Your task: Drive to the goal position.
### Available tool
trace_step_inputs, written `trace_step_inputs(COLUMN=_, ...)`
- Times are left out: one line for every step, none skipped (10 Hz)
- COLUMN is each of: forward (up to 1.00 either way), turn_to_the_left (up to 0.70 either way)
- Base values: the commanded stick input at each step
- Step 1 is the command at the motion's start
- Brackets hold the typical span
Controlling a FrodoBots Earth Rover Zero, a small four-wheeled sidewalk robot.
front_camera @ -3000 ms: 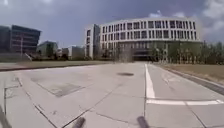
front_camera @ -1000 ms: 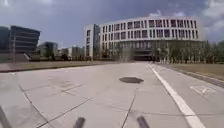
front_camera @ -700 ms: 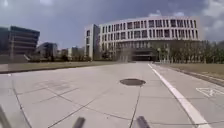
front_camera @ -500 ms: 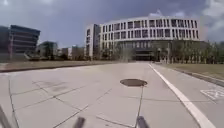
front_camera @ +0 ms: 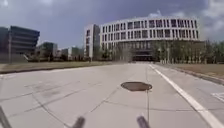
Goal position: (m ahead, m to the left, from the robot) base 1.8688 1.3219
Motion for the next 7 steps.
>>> trace_step_inputs(forward=0.70, turn_to_the_left=0.00)
trace_step_inputs(forward=0.70, turn_to_the_left=0.00)
trace_step_inputs(forward=0.70, turn_to_the_left=0.00)
trace_step_inputs(forward=0.70, turn_to_the_left=0.00)
trace_step_inputs(forward=0.70, turn_to_the_left=0.00)
trace_step_inputs(forward=0.70, turn_to_the_left=0.00)
trace_step_inputs(forward=0.70, turn_to_the_left=0.00)
